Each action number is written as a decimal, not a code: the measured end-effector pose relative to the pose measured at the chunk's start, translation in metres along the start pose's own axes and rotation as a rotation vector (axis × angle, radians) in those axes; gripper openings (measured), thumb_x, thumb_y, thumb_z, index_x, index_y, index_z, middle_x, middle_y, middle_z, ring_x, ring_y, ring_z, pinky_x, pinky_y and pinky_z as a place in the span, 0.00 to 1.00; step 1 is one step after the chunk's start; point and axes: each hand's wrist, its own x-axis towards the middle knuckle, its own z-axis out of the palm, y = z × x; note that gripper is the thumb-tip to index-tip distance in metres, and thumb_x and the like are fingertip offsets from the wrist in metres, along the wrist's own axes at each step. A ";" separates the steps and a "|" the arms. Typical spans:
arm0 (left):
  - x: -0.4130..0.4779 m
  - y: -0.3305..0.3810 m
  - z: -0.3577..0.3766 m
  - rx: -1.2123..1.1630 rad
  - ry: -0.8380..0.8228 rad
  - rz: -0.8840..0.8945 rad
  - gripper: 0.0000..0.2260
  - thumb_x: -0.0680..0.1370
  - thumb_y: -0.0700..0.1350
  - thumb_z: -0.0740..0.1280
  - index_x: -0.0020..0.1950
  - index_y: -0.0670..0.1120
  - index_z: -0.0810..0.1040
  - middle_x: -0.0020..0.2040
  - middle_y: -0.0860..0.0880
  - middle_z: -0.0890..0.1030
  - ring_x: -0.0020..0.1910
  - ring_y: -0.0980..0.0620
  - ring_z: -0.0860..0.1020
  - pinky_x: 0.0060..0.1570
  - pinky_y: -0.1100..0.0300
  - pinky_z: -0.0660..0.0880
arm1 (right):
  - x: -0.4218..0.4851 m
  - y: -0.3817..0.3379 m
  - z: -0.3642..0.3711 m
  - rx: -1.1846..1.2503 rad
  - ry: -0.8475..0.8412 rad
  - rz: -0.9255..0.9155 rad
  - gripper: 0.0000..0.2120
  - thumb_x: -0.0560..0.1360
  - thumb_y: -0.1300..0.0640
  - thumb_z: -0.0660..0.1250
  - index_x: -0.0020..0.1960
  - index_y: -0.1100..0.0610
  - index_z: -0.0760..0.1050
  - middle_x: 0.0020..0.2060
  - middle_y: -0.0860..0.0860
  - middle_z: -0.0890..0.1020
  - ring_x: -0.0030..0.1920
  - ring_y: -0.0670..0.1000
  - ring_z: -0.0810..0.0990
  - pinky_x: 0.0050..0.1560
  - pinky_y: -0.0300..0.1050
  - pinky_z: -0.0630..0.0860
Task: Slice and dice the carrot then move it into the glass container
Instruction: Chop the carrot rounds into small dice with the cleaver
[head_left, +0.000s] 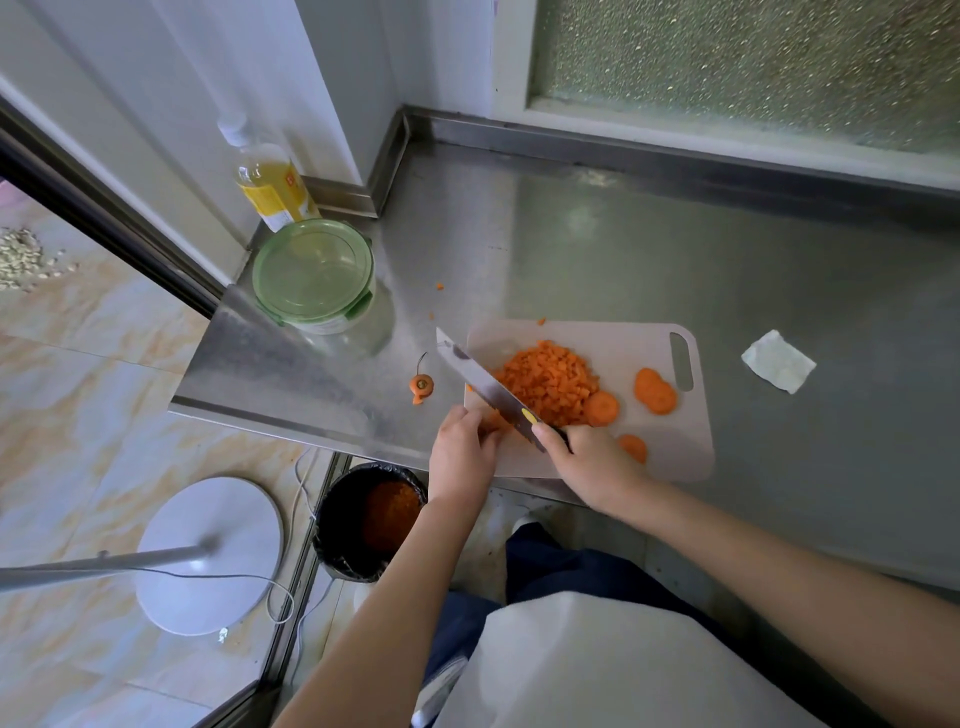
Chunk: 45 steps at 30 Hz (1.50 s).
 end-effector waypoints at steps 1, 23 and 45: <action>0.000 0.001 0.000 0.009 0.002 -0.005 0.04 0.75 0.38 0.67 0.47 0.42 0.81 0.45 0.47 0.75 0.44 0.50 0.74 0.42 0.66 0.66 | 0.000 0.001 0.002 -0.014 -0.007 0.000 0.25 0.81 0.43 0.53 0.41 0.61 0.76 0.35 0.56 0.78 0.40 0.55 0.77 0.35 0.44 0.66; -0.003 0.001 0.004 -0.002 0.051 -0.014 0.05 0.74 0.38 0.67 0.48 0.41 0.82 0.44 0.44 0.77 0.42 0.52 0.72 0.40 0.71 0.62 | 0.004 -0.002 0.003 0.043 0.025 0.001 0.23 0.81 0.43 0.53 0.32 0.54 0.67 0.29 0.51 0.73 0.35 0.52 0.73 0.31 0.43 0.62; 0.000 0.003 0.007 -0.011 0.033 -0.018 0.05 0.74 0.36 0.66 0.46 0.42 0.80 0.43 0.45 0.78 0.42 0.50 0.74 0.41 0.64 0.67 | 0.012 -0.008 0.010 0.097 0.073 0.022 0.26 0.80 0.42 0.52 0.40 0.61 0.75 0.36 0.58 0.78 0.42 0.59 0.79 0.39 0.46 0.69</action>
